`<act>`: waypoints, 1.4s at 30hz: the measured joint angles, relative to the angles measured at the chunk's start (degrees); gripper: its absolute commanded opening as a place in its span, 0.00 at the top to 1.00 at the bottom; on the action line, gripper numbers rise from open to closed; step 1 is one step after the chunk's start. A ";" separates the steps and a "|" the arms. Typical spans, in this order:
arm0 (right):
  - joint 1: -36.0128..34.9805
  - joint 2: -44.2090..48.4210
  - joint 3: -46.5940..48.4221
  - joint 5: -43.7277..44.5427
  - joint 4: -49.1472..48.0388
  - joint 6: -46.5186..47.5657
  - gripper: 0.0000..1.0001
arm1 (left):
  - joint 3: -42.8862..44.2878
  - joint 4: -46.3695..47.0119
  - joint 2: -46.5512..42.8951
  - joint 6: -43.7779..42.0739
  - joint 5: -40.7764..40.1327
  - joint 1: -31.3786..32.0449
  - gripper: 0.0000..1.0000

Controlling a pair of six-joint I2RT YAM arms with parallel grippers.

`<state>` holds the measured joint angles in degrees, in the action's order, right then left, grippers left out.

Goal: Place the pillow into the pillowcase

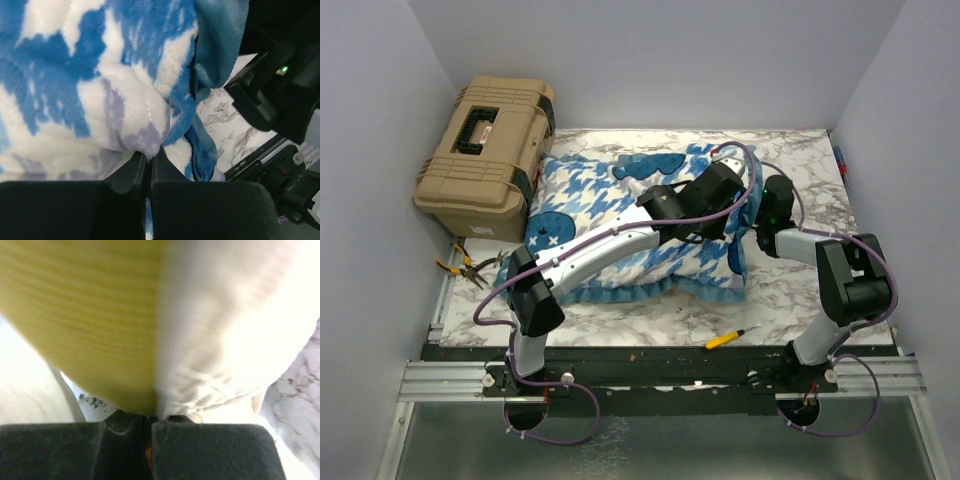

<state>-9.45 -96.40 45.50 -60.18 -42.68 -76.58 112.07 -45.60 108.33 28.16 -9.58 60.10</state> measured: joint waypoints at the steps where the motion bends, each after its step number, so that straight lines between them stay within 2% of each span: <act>1: -1.11 -0.15 -0.48 0.68 -2.40 -1.62 1.00 | -0.02 0.17 0.00 0.35 0.07 -0.11 1.00; 8: -9.14 -4.07 -5.64 5.29 -14.95 -10.54 1.00 | -2.27 -3.08 -0.35 2.40 1.03 -0.87 1.00; 14: -9.60 -3.87 -5.84 6.32 -13.55 -11.04 1.00 | -3.82 -2.67 -1.68 3.61 2.62 -1.75 1.00; 18: -8.52 0.94 2.27 6.82 2.95 -2.56 1.00 | -1.05 -1.81 -2.25 3.74 2.75 -2.97 1.00; 23: -4.17 10.05 17.25 12.11 27.19 10.93 1.00 | 10.80 2.25 0.02 5.42 4.85 -4.31 1.00; 27: 1.53 17.31 28.76 20.04 44.17 21.59 1.00 | 20.37 12.39 4.79 11.13 11.39 -4.31 1.00; 30: 4.20 19.56 38.73 29.94 55.25 30.38 1.00 | 25.03 22.03 8.90 17.29 15.76 -4.28 1.00; 36: 5.57 20.04 55.54 47.19 66.51 43.80 1.00 | 29.77 42.77 14.73 27.02 21.27 -4.31 1.00; 42: 3.89 17.90 67.08 47.98 69.26 48.63 1.00 | 27.96 56.68 14.93 29.70 23.65 -4.17 1.00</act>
<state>-5.56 -78.50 112.57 -12.21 26.59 -27.94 140.03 11.07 123.26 57.87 14.06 55.92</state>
